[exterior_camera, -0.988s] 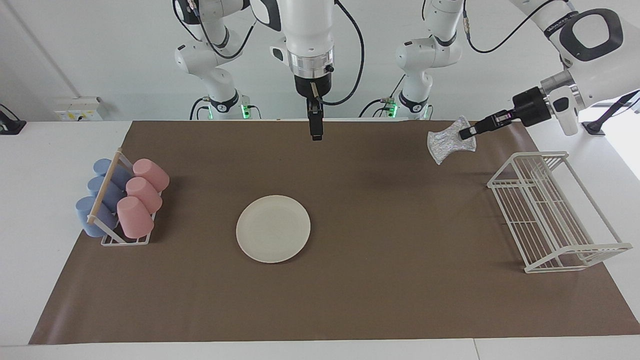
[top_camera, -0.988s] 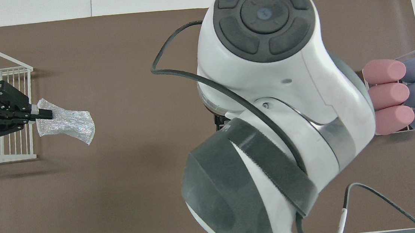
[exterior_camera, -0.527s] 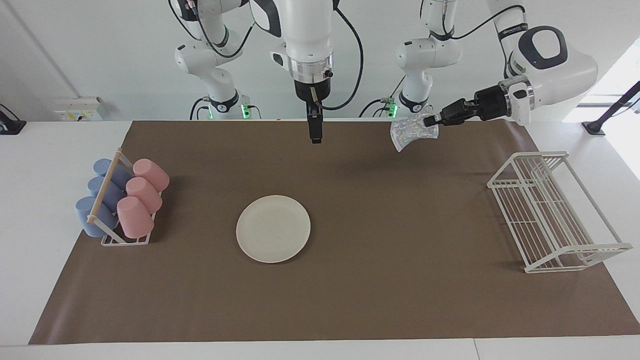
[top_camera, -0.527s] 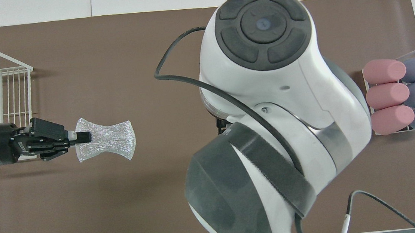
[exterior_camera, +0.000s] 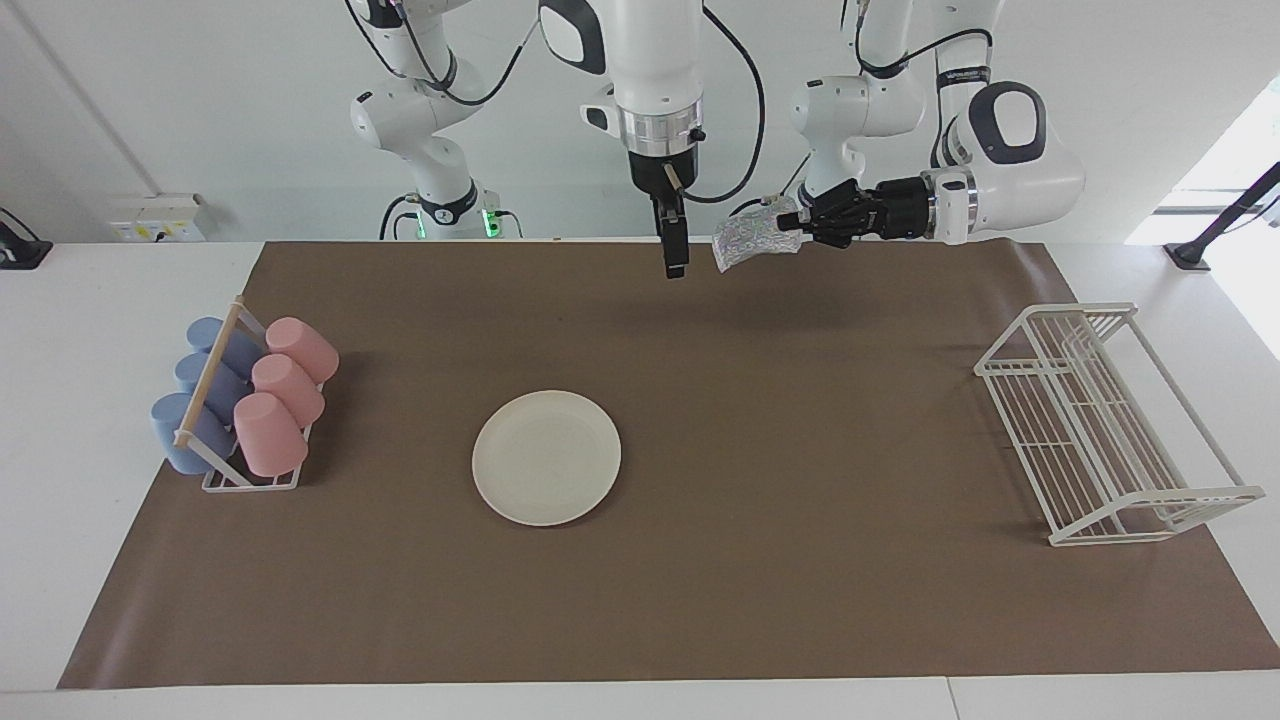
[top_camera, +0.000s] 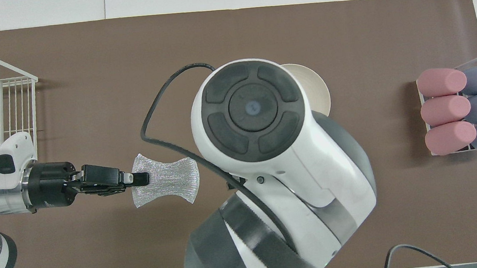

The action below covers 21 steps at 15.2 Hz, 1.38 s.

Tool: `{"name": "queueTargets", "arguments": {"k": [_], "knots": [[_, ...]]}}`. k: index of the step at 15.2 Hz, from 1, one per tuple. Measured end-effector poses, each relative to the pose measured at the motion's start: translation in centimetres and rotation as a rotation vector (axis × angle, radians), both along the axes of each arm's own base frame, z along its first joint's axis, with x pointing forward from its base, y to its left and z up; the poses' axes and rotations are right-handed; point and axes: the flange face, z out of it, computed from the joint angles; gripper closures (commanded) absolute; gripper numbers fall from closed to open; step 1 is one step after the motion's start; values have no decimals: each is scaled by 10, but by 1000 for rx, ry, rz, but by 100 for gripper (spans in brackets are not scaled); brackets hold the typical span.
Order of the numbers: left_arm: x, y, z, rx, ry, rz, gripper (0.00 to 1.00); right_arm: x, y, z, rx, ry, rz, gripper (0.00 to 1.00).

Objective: Wipe plate with sponge

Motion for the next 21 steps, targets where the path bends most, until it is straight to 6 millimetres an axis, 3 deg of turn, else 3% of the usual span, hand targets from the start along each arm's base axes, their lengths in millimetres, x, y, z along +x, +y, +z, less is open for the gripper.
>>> {"name": "queueTargets", "arguments": {"k": [9,12,16,17,19,21], "knots": [[-9,-9,-8,-52,-18,10,100,-31,26,-11,162,46,-15,0],[-10,-10,-7,-53,-20,7,100,-50,40,-25,175,34,9,0],[-10,-10,-8,-53,-21,7,100,-57,42,-31,185,21,13,1],[-10,-10,-8,-53,-21,7,100,-57,41,-31,185,20,11,18],[-10,-10,-8,-53,-21,7,100,-56,39,-30,185,20,8,66],[-10,-10,-8,-53,-21,7,100,-55,37,-30,186,19,5,100]]}}
